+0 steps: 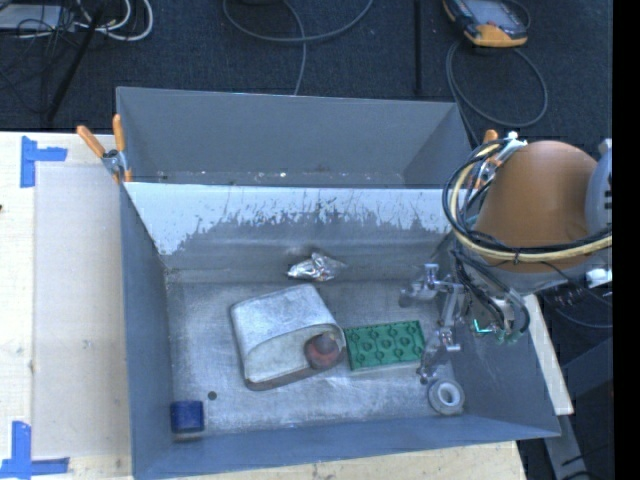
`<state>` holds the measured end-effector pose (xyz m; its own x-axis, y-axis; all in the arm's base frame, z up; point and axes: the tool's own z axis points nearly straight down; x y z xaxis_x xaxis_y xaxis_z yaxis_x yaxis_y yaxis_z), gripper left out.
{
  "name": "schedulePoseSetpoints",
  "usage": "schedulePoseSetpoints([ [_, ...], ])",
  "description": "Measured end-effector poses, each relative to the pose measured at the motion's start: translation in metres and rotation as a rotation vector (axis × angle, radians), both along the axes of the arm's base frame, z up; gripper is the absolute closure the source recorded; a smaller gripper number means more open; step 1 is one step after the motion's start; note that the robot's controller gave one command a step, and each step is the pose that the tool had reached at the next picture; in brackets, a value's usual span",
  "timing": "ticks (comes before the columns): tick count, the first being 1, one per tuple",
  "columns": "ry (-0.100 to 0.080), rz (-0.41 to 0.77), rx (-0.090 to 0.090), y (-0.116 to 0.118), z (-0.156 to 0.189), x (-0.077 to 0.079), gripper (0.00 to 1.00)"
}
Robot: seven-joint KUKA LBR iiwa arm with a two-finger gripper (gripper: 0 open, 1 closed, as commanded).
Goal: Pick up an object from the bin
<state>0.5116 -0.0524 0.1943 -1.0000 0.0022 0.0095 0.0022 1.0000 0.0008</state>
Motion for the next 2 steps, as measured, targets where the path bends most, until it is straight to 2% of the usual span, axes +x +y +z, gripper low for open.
schedulePoseSetpoints([
  [1, -0.011, 0.262, 0.001, 0.0191, -0.1243, 0.0505, 0.00],
  [2, -0.014, 0.265, -0.001, 0.0189, -0.1208, 0.0514, 1.00],
])
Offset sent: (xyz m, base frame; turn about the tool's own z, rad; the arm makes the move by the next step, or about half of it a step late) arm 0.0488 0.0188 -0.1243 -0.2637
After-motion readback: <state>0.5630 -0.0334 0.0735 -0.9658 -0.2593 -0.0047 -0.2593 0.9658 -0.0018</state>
